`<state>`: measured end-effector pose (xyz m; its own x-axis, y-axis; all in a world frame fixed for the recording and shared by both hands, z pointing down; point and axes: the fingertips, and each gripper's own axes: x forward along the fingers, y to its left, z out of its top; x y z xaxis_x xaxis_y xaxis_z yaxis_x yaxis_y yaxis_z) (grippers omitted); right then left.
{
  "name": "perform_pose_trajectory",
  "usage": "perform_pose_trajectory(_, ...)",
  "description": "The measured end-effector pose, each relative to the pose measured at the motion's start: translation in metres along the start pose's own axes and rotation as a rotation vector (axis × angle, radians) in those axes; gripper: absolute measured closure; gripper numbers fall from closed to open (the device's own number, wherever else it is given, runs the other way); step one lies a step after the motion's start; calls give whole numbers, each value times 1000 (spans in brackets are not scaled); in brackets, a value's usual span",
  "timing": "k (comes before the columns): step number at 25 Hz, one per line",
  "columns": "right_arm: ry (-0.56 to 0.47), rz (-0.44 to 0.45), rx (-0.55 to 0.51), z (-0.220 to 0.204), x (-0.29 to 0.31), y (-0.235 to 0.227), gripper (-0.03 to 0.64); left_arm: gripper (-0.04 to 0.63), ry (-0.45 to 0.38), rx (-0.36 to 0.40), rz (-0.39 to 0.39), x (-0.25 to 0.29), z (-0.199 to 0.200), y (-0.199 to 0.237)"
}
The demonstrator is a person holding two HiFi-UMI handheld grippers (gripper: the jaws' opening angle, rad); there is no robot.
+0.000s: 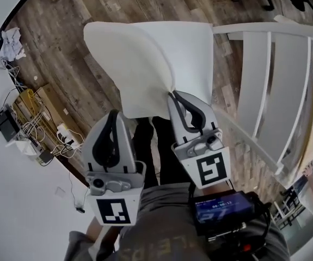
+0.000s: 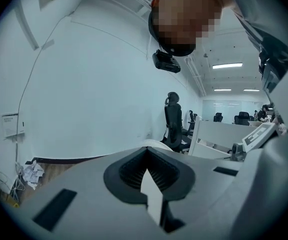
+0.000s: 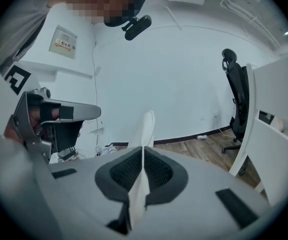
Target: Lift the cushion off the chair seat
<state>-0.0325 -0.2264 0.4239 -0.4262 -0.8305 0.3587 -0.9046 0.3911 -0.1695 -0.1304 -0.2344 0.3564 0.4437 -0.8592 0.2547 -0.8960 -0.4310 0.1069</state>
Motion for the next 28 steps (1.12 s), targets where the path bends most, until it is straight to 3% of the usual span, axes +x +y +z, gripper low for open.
perform_pose_trajectory(8, -86, -12, -85, 75, -20, 15, 600, 589, -78, -17, -15, -34, 61, -5)
perform_pose_trajectory(17, -284, -25, -173, 196, -64, 46, 600, 589, -181, 14, -4, -87, 138, -4)
perform_pose_trajectory(28, -433, 3, -193, 298, -124, 90, 599, 589, -291, 68, 15, -139, 230, -9)
